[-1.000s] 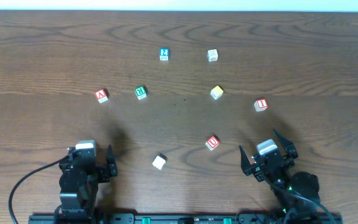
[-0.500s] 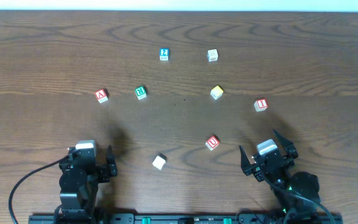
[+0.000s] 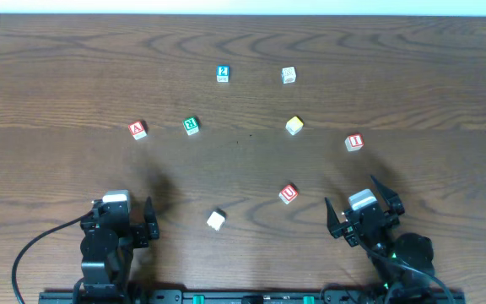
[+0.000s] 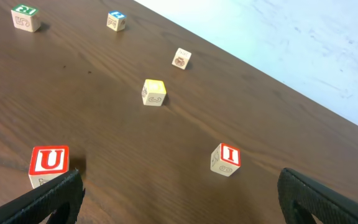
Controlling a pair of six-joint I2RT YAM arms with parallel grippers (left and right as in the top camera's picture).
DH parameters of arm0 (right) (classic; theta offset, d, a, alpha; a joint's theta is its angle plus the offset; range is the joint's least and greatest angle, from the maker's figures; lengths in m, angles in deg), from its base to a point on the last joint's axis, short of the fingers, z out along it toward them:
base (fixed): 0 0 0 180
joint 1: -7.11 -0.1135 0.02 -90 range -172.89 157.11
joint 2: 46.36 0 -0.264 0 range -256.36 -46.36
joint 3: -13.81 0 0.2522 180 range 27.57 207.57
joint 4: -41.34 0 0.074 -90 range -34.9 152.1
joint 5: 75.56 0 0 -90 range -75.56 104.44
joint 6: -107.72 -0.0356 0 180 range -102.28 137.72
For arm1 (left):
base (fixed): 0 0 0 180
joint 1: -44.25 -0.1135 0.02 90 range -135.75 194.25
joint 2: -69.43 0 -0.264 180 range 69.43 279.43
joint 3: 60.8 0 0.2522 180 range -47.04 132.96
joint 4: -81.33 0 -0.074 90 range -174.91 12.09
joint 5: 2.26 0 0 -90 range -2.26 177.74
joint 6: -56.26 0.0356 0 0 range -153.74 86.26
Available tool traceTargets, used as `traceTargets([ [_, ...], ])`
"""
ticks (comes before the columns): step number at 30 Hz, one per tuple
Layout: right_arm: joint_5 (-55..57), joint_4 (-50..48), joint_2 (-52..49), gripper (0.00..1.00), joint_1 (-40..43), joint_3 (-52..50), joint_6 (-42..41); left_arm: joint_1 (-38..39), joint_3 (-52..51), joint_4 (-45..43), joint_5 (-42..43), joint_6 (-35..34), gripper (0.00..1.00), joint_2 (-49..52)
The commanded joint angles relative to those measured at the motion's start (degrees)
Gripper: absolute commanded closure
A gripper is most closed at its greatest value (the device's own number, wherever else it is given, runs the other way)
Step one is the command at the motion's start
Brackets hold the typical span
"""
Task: Spell out Ai2
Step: 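Raise the right gripper and open it toward the red I block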
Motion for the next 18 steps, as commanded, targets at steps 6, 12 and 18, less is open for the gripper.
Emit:
traceTargets([
  [6, -0.5, 0.1, 0.5, 0.01, 0.3, -0.2, 0.7, -0.2, -0.6, -0.1, -0.8, 0.4, 0.05, -0.4],
  [12, -0.5, 0.0, 0.5, 0.01, 0.3, -0.2, 0.7, -0.2, -0.6, -0.1, -0.8, 0.4, 0.05, -0.4],
  [18, -3.4, 0.0, 0.5, 0.01, 0.3, -0.2, 0.7, -0.2, -0.6, -0.1, -0.8, 0.4, 0.05, -0.4],
])
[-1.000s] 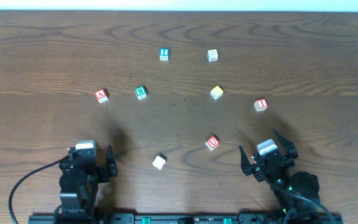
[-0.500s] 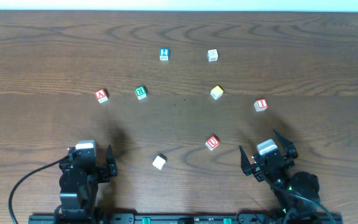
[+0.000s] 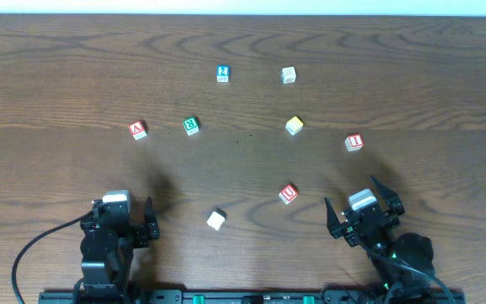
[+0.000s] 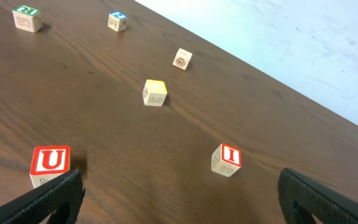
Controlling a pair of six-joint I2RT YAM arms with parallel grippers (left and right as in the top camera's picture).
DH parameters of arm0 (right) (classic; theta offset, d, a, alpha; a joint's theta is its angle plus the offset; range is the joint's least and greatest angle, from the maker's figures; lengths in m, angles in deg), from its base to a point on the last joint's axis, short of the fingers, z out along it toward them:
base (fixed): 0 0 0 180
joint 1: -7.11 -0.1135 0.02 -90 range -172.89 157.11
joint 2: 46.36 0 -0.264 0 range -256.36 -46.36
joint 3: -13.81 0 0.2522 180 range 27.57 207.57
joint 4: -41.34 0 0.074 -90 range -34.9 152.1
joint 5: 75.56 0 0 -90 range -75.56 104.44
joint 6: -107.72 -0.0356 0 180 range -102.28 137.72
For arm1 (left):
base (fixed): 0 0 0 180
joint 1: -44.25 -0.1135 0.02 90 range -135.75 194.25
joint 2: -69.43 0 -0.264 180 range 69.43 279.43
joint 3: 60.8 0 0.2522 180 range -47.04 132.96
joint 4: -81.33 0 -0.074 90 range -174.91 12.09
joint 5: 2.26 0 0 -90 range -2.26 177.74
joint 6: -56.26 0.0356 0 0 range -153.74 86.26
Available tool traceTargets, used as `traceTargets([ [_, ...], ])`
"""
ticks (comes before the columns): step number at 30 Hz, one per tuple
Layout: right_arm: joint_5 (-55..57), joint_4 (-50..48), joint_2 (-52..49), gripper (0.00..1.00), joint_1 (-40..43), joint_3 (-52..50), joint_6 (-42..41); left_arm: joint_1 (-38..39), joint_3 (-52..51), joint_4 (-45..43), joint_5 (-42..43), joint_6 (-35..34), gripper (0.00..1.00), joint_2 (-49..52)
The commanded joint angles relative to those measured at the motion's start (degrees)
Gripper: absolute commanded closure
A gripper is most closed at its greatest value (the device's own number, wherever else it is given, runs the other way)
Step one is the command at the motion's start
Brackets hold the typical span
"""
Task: Spell out Ai2
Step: 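Raise the right gripper and open it toward the red I block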
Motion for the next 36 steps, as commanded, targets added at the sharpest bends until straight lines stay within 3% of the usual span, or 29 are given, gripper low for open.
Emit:
traceTargets([
  [1, -4.0, 0.1, 0.5, 0.01, 0.3, -0.2, 0.7, -0.2, -0.6, -0.1, -0.8, 0.3, 0.05, -0.4],
  [10, -18.6, -1.3, 0.5, 0.01, 0.3, -0.2, -2.5, -0.2, -0.6, -0.1, -0.8, 0.3, 0.05, -0.4],
  [18, -19.4, -5.2, 0.5, 0.01, 0.3, -0.2, -4.5, -0.2, -0.6, -0.1, -0.8, 0.3, 0.05, -0.4],
  [24, -0.4, -11.7, 0.5, 0.01, 0.3, -0.2, -23.0, -0.2, -0.6, -0.1, -0.8, 0.3, 0.04, -0.4],
  [30, 10.0, -13.8, -0.5, 0.01, 0.3, -0.2, -23.3, -0.2, -0.6, -0.1, -0.8, 0.3, 0.05, -0.4],
  [36, 10.8, -20.2, -8.2, 0.01, 1.8, 0.6, -24.3, -0.2, -0.6, -0.1, -0.8, 0.3, 0.04, -0.4],
])
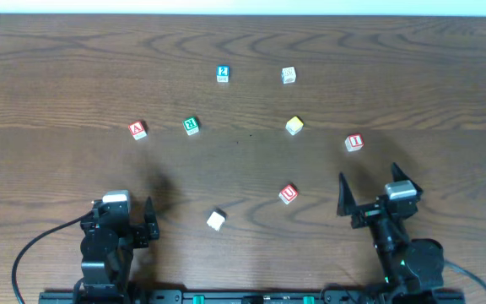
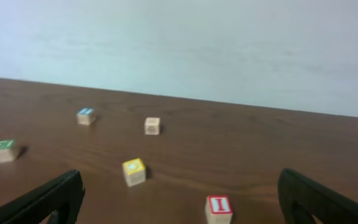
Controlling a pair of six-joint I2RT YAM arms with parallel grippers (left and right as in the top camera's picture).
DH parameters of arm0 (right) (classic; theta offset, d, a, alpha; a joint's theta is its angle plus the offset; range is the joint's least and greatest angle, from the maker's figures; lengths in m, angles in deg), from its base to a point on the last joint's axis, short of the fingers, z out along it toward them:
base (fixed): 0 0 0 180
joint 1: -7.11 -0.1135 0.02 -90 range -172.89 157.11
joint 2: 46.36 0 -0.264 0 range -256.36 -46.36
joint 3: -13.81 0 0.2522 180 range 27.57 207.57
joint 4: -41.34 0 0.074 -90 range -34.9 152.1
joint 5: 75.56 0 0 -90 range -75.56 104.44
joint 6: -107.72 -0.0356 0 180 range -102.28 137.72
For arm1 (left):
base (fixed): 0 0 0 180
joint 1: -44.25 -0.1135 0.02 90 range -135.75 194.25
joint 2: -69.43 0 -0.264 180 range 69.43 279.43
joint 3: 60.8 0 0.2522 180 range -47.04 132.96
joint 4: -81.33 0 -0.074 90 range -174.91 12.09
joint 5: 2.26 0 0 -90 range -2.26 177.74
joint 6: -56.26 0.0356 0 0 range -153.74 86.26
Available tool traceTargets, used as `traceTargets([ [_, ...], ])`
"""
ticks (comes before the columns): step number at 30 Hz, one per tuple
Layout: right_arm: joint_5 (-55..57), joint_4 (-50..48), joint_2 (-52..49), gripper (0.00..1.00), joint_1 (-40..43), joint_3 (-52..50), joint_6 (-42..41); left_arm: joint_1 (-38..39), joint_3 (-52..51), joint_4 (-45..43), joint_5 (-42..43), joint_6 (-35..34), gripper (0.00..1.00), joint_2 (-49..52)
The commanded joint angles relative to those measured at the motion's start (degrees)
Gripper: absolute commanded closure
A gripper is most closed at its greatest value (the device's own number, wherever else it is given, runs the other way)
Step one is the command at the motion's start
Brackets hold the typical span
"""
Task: Spell out Ai2
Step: 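Raise the right gripper and open it toward the red I block, then move the right gripper over the red I block and grasp it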
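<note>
A red "A" block [image 1: 138,129] lies at the left. A red "I" block [image 1: 354,142] [image 2: 219,208] sits at the right, and a blue "2" block [image 1: 223,73] [image 2: 86,116] at the back. My right gripper [image 1: 373,190] [image 2: 182,214] is open, raised off the table, short of the "I" block, which lies ahead between its fingers [image 2: 48,202]. My left gripper [image 1: 133,218] rests near the front left edge, far from the blocks, and its jaws are not clear.
Other blocks lie scattered: a green one [image 1: 191,126], a plain white one [image 1: 288,75], a yellow one [image 1: 294,125], a red "U" [image 1: 288,193] and a white one [image 1: 216,220]. The dark wooden table [image 1: 57,67] ends at a pale wall behind.
My right arm has swung right and forward and turned to face the back of the table. The "I" block now lies ahead between its open fingers. The "U" block has left its wrist view.
Both arms rested at the front edge, the right gripper open and angled left toward the "U" block. It stayed so at the second moment. Now the right gripper points straight back at the "I" block. No block has moved.
</note>
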Motion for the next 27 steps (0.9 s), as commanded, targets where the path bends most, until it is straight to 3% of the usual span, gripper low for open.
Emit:
traceTargets([
  [1, 2.9, -2.1, -5.4, 0.00, 1.7, 1.1, -2.6, -0.2, -0.6, -0.1, -0.8, 0.4, 0.05, -0.4],
  [11, 0.2, -2.7, -36.2, 0.01, 9.1, 18.2, -2.2, -0.2, -0.6, -0.1, -0.8, 0.4, 0.05, -0.4],
  [19, -3.0, 0.3, -61.9, 0.01, 10.5, 34.4, -2.3, -0.2, -0.6, -0.1, -0.8, 0.4, 0.05, -0.4],
  [27, -7.2, 2.4, -70.7, 0.01, 10.5, 41.6, -2.3, -0.2, -0.6, -0.1, -0.8, 0.4, 0.05, -0.4],
])
